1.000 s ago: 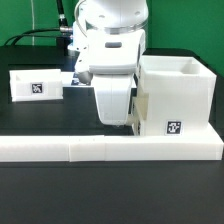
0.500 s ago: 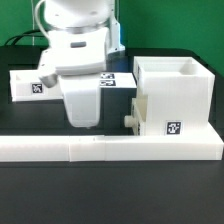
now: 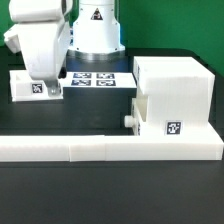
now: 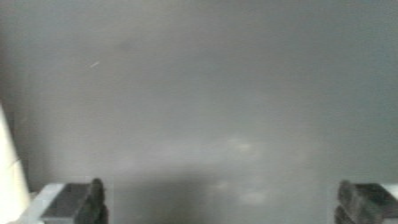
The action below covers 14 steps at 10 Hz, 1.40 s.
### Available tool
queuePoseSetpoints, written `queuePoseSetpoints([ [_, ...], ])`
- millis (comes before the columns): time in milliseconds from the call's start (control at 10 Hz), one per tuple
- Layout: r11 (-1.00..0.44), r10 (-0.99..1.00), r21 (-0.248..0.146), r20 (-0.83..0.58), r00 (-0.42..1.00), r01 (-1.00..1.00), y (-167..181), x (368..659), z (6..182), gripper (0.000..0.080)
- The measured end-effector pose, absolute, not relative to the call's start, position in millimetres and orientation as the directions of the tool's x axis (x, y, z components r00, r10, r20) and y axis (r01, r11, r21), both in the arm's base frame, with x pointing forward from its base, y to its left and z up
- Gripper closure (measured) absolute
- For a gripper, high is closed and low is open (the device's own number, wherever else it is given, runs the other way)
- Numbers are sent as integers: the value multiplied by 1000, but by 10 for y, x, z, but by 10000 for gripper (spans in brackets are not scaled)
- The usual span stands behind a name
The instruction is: Assemble drawer
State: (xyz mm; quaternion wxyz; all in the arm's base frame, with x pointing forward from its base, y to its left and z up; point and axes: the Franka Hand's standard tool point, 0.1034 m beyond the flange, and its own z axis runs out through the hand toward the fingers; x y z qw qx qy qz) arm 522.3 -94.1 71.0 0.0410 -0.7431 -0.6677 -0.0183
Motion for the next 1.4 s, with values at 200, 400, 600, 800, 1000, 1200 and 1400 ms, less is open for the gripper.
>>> queuePoseSetpoints([
  [200,-107,991,-38,80,110,994,-962,4957,599,150],
  [400,-145,986,-44,78,148,989,-962,4955,591,150],
  [600,-227,970,-52,75,230,973,-958,4950,582,150],
  [800,-360,929,-77,62,365,930,-1095,4872,405,150],
  [1000,-570,819,-29,49,571,821,-1193,4716,425,150],
  [1200,-721,692,-14,41,721,693,-1209,4458,481,150],
  [1400,-855,518,-1,44,854,519,-1198,4384,656,150],
])
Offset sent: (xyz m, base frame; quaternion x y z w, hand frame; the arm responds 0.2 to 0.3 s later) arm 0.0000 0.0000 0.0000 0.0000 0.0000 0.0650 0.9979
